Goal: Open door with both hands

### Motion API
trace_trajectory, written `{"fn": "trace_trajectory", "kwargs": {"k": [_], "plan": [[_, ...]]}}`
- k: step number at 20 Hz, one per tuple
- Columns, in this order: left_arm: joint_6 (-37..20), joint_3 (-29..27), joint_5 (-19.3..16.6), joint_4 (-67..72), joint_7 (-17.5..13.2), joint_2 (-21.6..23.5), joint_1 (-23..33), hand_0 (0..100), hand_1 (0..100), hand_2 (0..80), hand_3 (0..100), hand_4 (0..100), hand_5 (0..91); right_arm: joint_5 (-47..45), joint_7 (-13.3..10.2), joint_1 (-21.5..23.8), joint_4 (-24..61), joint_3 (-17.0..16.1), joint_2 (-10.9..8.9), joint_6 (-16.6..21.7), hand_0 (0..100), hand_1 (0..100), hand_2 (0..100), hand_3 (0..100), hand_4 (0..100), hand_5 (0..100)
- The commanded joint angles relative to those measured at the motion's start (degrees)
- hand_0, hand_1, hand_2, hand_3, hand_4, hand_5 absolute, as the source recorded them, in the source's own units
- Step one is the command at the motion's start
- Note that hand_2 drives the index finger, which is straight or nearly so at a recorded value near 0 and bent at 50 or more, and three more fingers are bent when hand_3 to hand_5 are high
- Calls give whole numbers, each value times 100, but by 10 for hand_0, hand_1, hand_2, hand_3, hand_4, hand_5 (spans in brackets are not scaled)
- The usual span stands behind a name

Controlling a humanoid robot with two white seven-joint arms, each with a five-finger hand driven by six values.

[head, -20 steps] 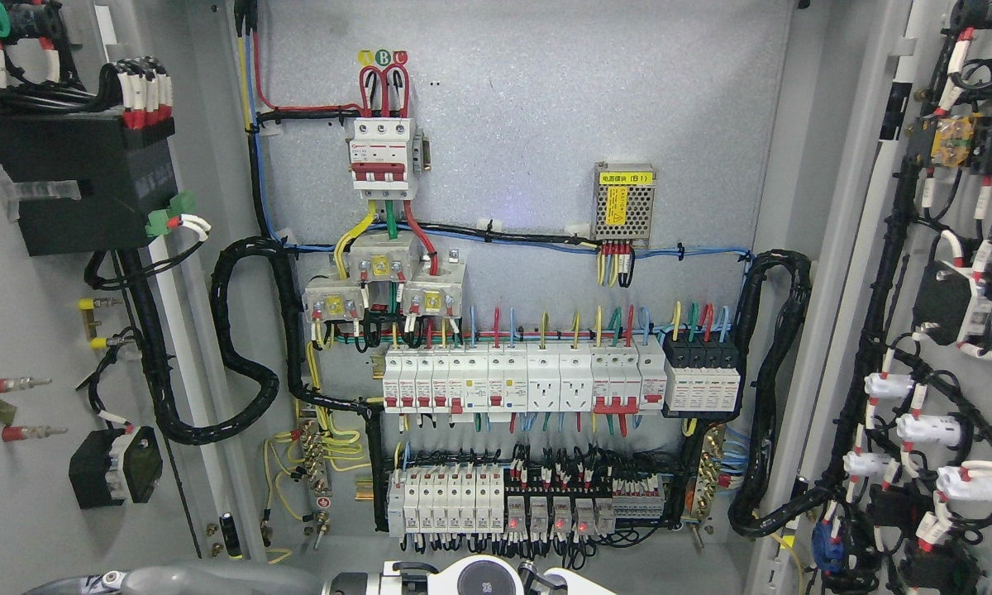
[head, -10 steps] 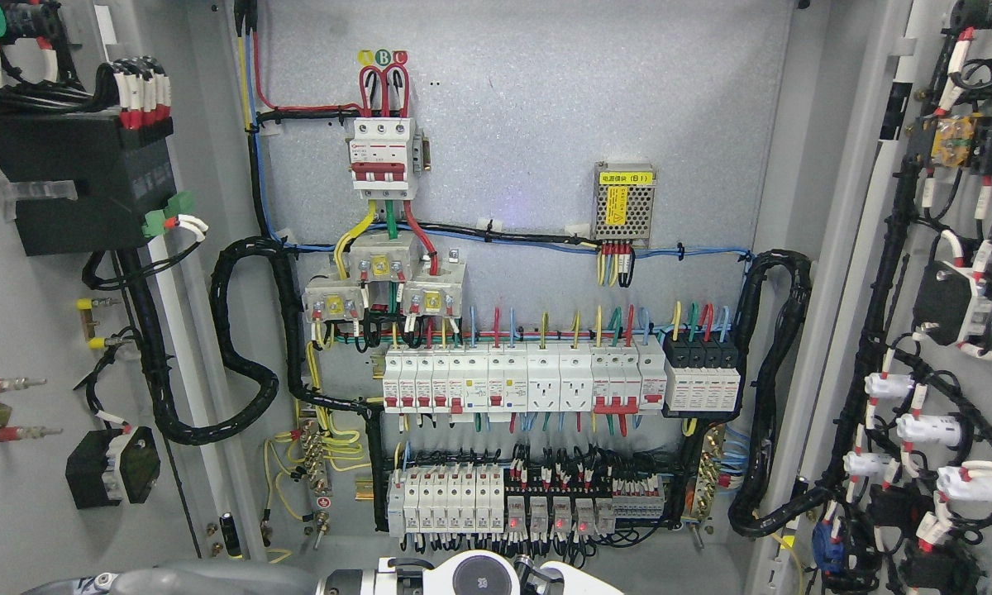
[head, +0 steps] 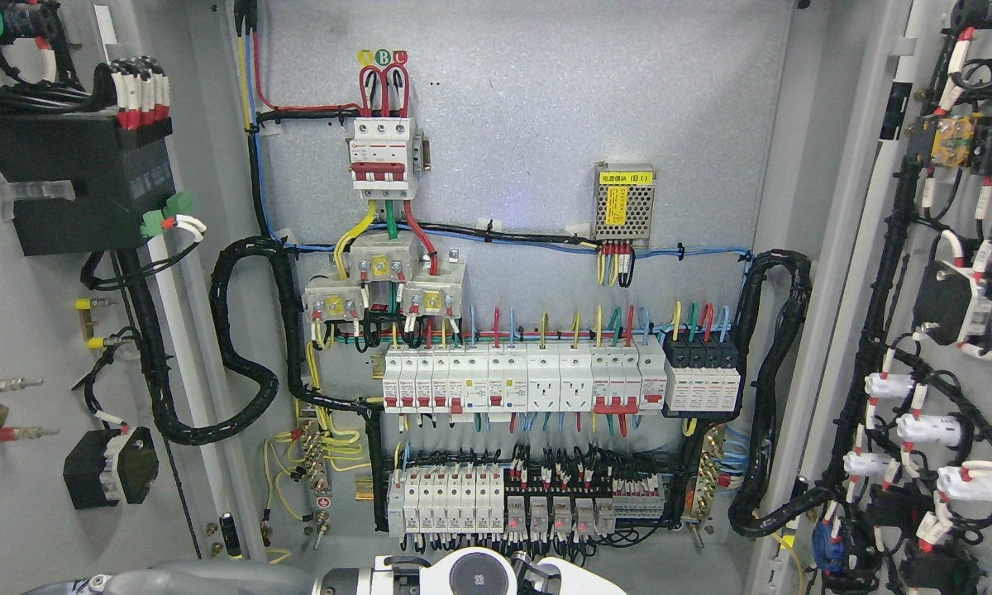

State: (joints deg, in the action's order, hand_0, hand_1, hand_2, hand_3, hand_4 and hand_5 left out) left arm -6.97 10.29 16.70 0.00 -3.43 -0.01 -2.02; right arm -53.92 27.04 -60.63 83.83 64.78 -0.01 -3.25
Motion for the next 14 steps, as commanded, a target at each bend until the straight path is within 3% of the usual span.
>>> {"fn": "trace_trajectory", "kwargs": {"k": [1, 6, 10, 14], "plan": [[2, 8, 0, -123, 1, 1, 0, 296, 0, 28, 27, 36, 0, -40, 3, -46, -7, 61, 1, 26, 218, 0, 0, 0, 0, 0], [2, 8, 0, -123, 1, 1, 0, 296, 0, 27, 27, 36, 0, 22, 29, 287, 229, -273, 1, 26, 218, 0, 0, 0, 0, 0], [-6, 8, 0, -123, 1, 1, 0, 296, 0, 27, 27, 36, 0, 284, 29, 736, 581, -861, 1, 61, 218, 0, 0, 0, 0, 0], [2, 8, 0, -123, 1, 1, 0, 296, 0, 28, 27, 37, 0, 627, 12, 1016, 626, -1327, -201, 307, 218, 0, 0, 0, 0, 0]]}}
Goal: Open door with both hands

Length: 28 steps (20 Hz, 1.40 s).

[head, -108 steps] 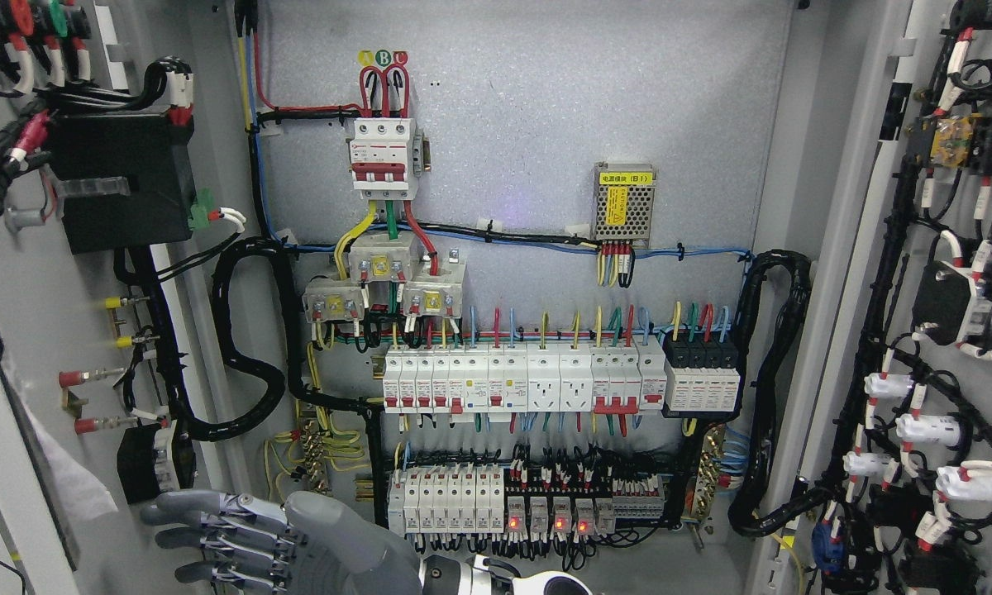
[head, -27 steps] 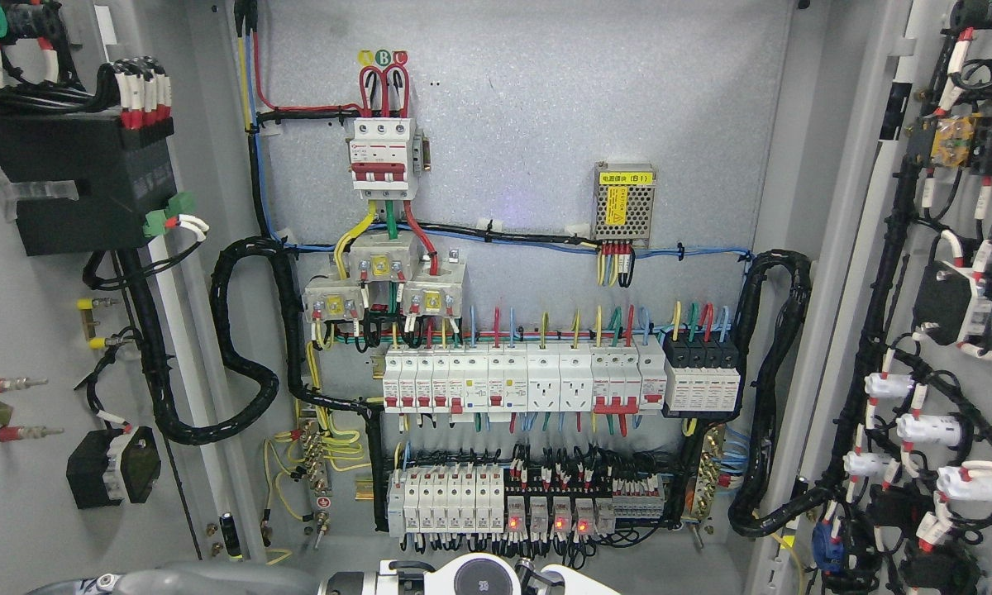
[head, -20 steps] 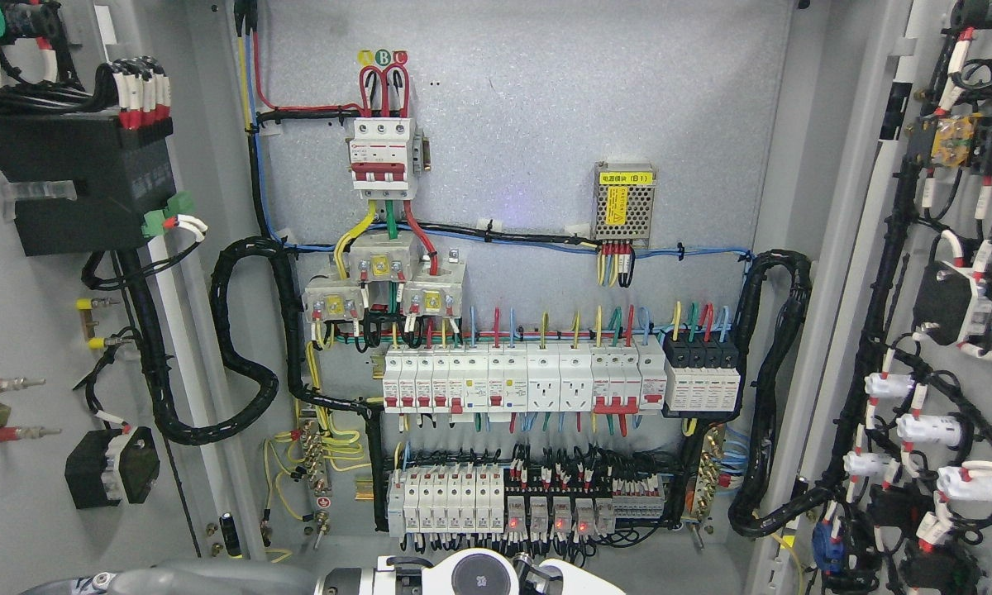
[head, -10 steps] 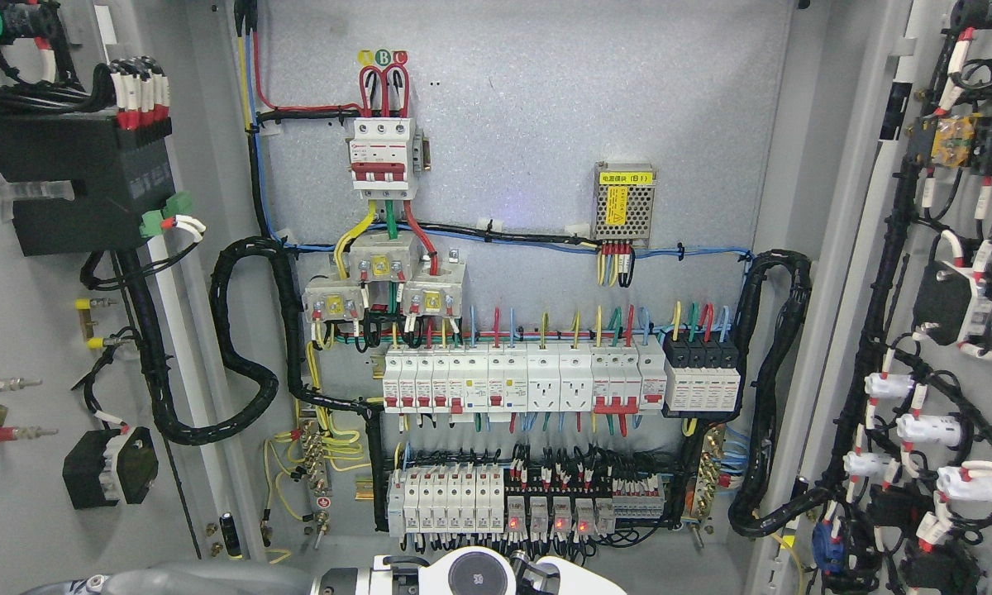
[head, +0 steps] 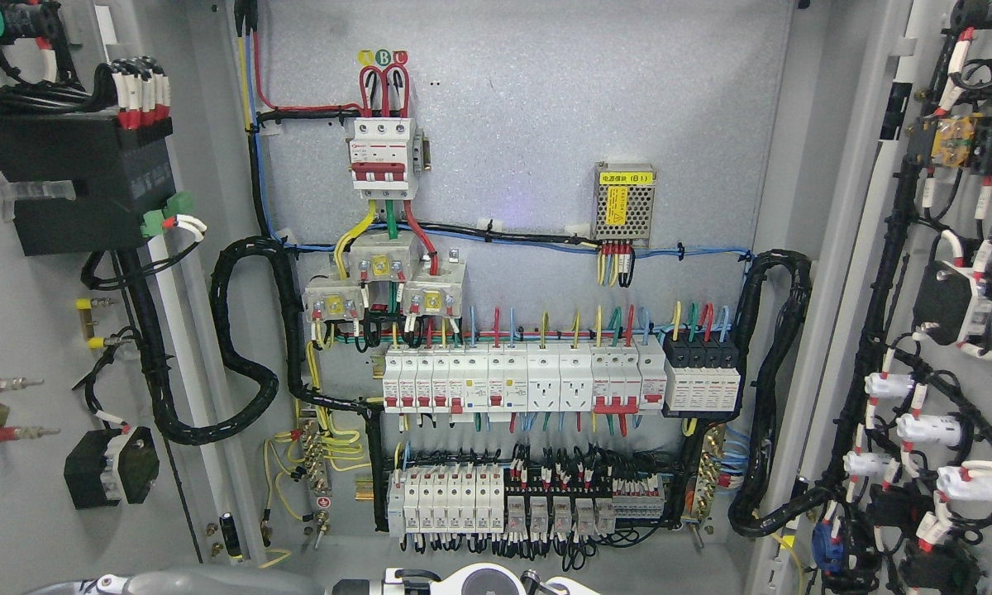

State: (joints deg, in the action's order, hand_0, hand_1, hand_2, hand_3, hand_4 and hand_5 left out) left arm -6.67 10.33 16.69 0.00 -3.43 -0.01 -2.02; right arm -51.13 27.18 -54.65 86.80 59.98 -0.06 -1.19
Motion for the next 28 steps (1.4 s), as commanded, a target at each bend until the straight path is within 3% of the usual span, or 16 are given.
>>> {"fn": "trace_trajectory", "kwargs": {"k": [1, 4, 8, 11, 14, 17, 22, 25, 27, 28], "plan": [[-36, 4, 1, -123, 0, 1, 0, 296, 0, 28, 27, 37, 0, 393, -2, 533, 354, -952, -222, 119, 218, 0, 0, 0, 0, 0], [-28, 4, 1, -123, 0, 1, 0, 296, 0, 28, 27, 37, 0, 402, -2, 1050, 617, -1356, -380, 223, 218, 0, 0, 0, 0, 0], [-28, 4, 1, -123, 0, 1, 0, 296, 0, 28, 28, 36, 0, 980, -72, 1912, 733, -1918, -389, 786, 218, 0, 0, 0, 0, 0], [-36, 4, 1, -123, 0, 1, 0, 296, 0, 28, 28, 36, 0, 1570, -414, 2483, 759, -2314, -477, 1172, 218, 0, 0, 0, 0, 0], [-63, 4, 1, -158, 0, 1, 0, 296, 0, 28, 28, 37, 0, 1685, -652, 3115, 1004, -2560, -827, 1576, 218, 0, 0, 0, 0, 0], [-80, 4, 1, -735, 0, 9, 105, 296, 0, 28, 28, 36, 0, 1685, -714, 3635, 1084, -2649, -1285, 2024, 218, 0, 0, 0, 0, 0], [-571, 13, -61, -3483, -26, 71, 1202, 296, 0, 28, 28, 36, 0, 1694, -723, 4707, 1347, -3000, -1566, 2211, 218, 0, 0, 0, 0, 0], [-1010, 4, -158, -4812, -516, 97, 1721, 296, 0, 28, 28, 37, 0, 1773, -836, 5401, 1401, -3123, -1821, 2298, 218, 0, 0, 0, 0, 0], [-1668, 21, -158, -5429, -1305, 97, 1994, 296, 0, 27, 28, 37, 0, 1817, -1117, 5814, 1427, -3263, -1883, 2482, 218, 0, 0, 0, 0, 0], [-2071, 56, -158, -5640, -1927, 97, 2108, 296, 0, 27, 28, 37, 0, 1878, -1171, 5990, 1418, -3334, -1979, 2518, 218, 0, 0, 0, 0, 0]]}}
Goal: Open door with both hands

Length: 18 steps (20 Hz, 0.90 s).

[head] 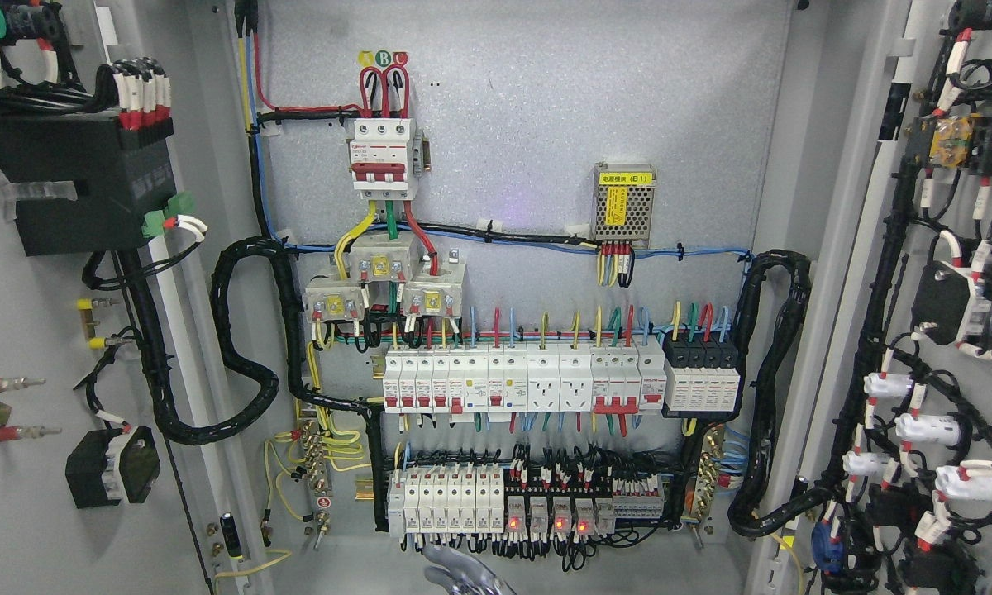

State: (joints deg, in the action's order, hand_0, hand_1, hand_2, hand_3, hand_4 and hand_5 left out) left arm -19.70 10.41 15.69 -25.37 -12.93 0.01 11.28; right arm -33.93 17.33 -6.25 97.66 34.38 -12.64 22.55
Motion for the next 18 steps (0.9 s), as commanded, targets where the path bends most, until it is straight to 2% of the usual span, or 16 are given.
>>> {"fn": "trace_trajectory", "kwargs": {"k": [1, 2, 3, 4, 8, 12, 14, 16, 18], "plan": [[-1216, 75, -57, -3218, -1653, 96, 822, 296, 0, 27, 28, 37, 0, 228, -195, 1266, 341, -819, -783, 162, 218, 0, 0, 0, 0, 0], [-1638, 136, -57, -3272, -2182, 96, 823, 296, 0, 27, 28, 37, 0, 342, -187, 1423, 350, -863, -819, 197, 218, 0, 0, 0, 0, 0], [-2104, 250, -57, -3307, -2570, 96, 823, 296, 0, 27, 28, 37, 0, 430, -186, 1564, 367, -898, -845, 276, 218, 0, 0, 0, 0, 0], [-2526, 373, -57, -3386, -2644, 96, 831, 296, 0, 27, 28, 37, 0, 510, -195, 1757, 454, -933, -889, 363, 218, 0, 0, 0, 0, 0], [-2530, 488, -66, -4139, -2644, 122, 936, 296, 0, 27, 28, 37, 0, 563, -309, 2443, 666, -1117, -995, 610, 218, 0, 0, 0, 0, 0], [-2530, 488, -66, -5195, -2644, 403, 1086, 296, 0, 27, 28, 36, 0, 572, -353, 2812, 569, -1451, -1153, 786, 218, 0, 0, 0, 0, 0], [-2530, 436, -57, -5765, -2636, 491, 1165, 296, 0, 27, 28, 36, 0, 563, -458, 2989, 578, -1592, -1179, 795, 218, 0, 0, 0, 0, 0], [-1980, 322, -57, -6389, -2644, 500, 1297, 296, 0, 27, 28, 37, 0, 563, -590, 3033, 578, -1689, -1179, 839, 218, 0, 0, 0, 0, 0], [-1469, 286, -57, -6961, -2644, 517, 1394, 296, 0, 27, 28, 37, 0, 563, -600, 3121, 587, -1777, -1179, 970, 218, 0, 0, 0, 0, 0]]}}
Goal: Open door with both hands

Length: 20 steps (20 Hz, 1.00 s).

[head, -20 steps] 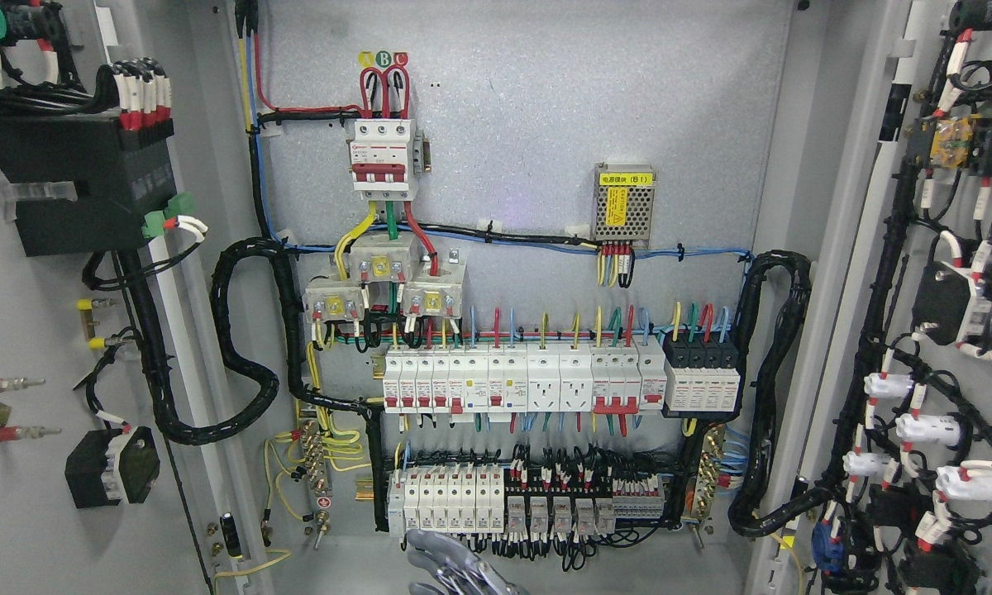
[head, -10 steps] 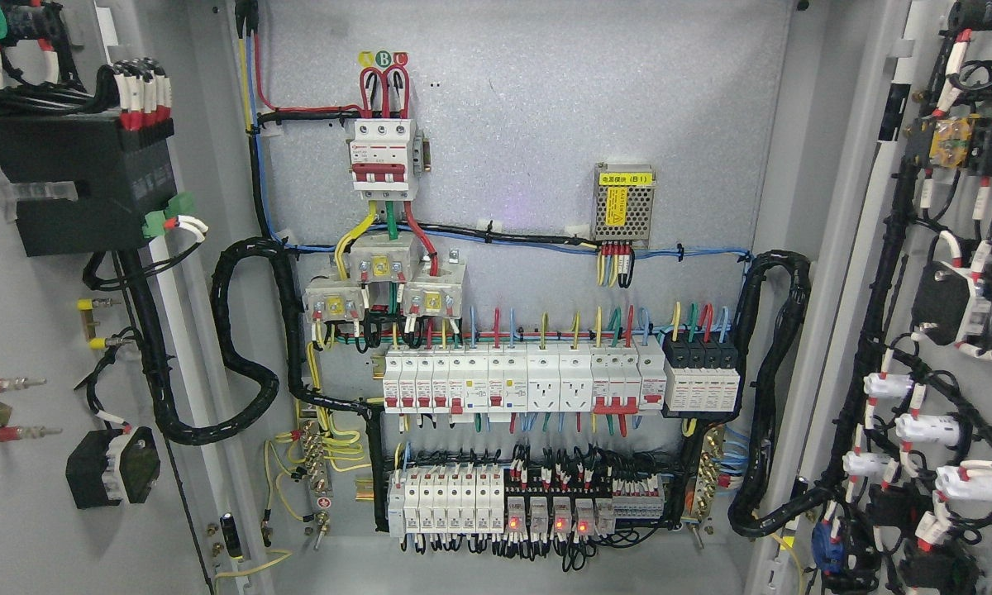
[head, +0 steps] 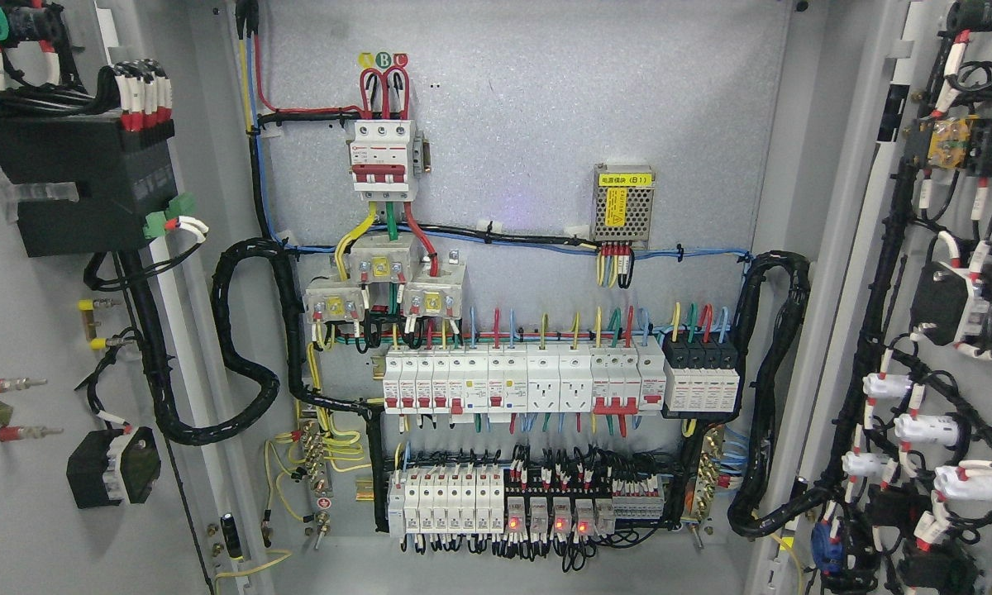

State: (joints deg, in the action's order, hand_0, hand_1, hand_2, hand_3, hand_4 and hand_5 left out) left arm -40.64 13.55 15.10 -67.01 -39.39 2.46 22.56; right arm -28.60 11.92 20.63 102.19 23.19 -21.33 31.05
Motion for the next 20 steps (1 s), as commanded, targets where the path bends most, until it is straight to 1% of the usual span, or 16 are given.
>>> {"fn": "trace_trajectory", "kwargs": {"k": [1, 3, 5, 8, 10, 13, 17, 18, 20], "plan": [[828, -80, 2, -3018, 1, 299, 293, 296, 0, 27, 28, 37, 0, 30, -59, 485, 126, -727, -319, 190, 218, 0, 0, 0, 0, 0], [1075, -177, 2, -3353, 1, 447, 310, 296, 0, 27, 28, 36, 0, 30, -50, 530, 74, -807, -371, 287, 218, 0, 0, 0, 0, 0], [1251, -317, 2, -3643, 10, 649, 310, 296, 0, 27, 28, 36, 0, 30, -50, 547, 3, -860, -407, 288, 219, 0, 0, 0, 0, 0], [1558, -607, 11, -4091, 1, 677, 310, 296, 0, 27, 28, 37, 0, 30, -50, 608, -67, -869, -398, 288, 219, 0, 0, 0, 0, 0], [1726, -696, 2, -4486, 1, 677, 310, 296, 0, 27, 28, 37, 0, 21, -50, 652, -111, -877, -398, 296, 219, 0, 0, 0, 0, 0], [1700, -792, 2, -4821, 1, 651, 354, 296, 0, 27, 28, 37, 0, -14, -50, 653, -330, -930, -380, 340, 219, 0, 0, 0, 0, 0], [1551, -1319, 46, -4892, 1, 519, 504, 296, 0, 27, 28, 37, 0, -23, -59, 600, -392, -1000, -354, 349, 218, 0, 0, 0, 0, 0], [1551, -1372, 46, -4910, 1, 519, 504, 296, 0, 27, 28, 37, 0, -32, -59, 574, -445, -1087, -345, 340, 218, 0, 0, 0, 0, 0], [1524, -1373, 55, -4945, 1, 475, 495, 296, 0, 27, 28, 37, 0, -32, -59, 433, -541, -1123, -328, 332, 219, 0, 0, 0, 0, 0]]}}
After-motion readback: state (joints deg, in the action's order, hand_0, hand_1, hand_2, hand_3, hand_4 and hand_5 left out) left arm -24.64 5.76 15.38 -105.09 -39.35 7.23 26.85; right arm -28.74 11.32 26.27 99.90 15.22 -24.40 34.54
